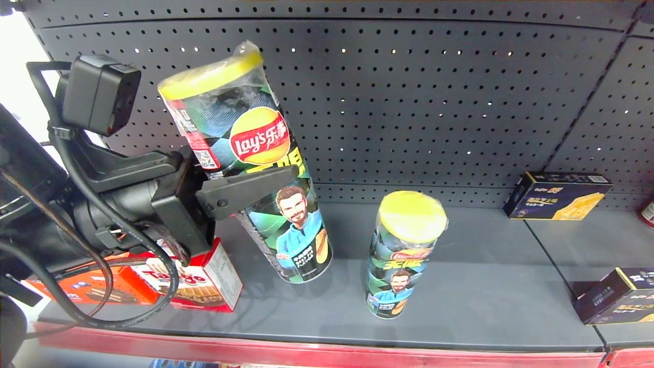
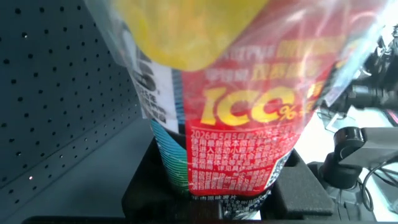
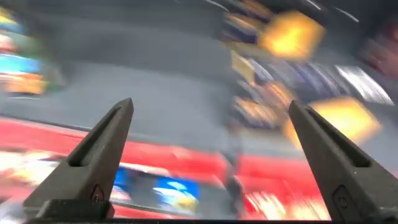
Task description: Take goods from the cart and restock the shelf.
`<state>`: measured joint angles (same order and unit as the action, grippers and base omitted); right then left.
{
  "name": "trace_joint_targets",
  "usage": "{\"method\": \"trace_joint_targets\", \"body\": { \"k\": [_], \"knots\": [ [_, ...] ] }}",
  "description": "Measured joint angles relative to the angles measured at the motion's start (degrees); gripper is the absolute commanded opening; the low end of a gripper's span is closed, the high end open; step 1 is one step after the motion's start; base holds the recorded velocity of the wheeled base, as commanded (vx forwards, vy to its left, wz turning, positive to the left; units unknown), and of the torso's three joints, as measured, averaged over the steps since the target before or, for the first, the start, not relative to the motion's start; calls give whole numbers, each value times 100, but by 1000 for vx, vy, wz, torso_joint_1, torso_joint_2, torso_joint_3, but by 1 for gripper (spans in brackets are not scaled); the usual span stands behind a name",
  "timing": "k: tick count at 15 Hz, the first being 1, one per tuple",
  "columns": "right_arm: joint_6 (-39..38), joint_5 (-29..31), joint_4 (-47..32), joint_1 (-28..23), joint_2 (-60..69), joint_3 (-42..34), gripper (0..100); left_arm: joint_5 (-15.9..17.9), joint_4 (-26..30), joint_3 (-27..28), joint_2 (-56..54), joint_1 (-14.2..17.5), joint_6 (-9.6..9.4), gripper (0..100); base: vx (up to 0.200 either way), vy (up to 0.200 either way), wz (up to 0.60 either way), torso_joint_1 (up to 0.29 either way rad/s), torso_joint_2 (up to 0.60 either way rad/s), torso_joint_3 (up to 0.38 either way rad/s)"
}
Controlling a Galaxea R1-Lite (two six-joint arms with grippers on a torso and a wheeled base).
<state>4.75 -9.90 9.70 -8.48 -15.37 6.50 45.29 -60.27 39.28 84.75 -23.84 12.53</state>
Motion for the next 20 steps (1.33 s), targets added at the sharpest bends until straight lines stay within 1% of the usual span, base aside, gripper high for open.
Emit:
{"method": "trace_joint_targets", "body": {
  "k": [1,3,4,7,10,11,13,14,17,20],
  "knots": [
    [-35,752,-196,-50,325,-193,100,0,0,-12,0,1,2,0,0,0,0,0,0,0],
    [-273,1936,-577,-101,695,-483,100,-2,0,-12,1,15,0,0,0,0,0,0,0,0],
    [-378,2046,-658,-111,798,-560,100,0,0,5,11,15,0,0,0,0,0,0,0,0],
    [-304,1537,-636,-127,947,-631,100,-2,0,13,48,9,-13,0,0,0,0,0,0,0],
    [-304,1536,-627,-127,995,-642,100,-2,2,-6,105,-38,-44,0,0,0,0,0,0,0],
    [-315,1537,-629,-127,1000,-645,100,-2,6,16,130,-106,-44,0,0,0,0,0,0,0],
    [-540,1536,-645,-127,1006,-650,100,4,52,77,185,-187,-46,0,0,0,0,0,0,0],
    [-773,1520,-807,-132,1006,-650,100,20,46,124,218,-182,-44,0,0,0,0,0,0,0],
    [-742,1468,-955,-132,1006,-650,100,277,74,317,358,-74,-39,0,0,0,0,0,0,0],
    [-735,1465,-959,-129,1006,-650,100,305,83,527,568,-49,-35,0,0,0,0,0,0,0]
  ]
}}
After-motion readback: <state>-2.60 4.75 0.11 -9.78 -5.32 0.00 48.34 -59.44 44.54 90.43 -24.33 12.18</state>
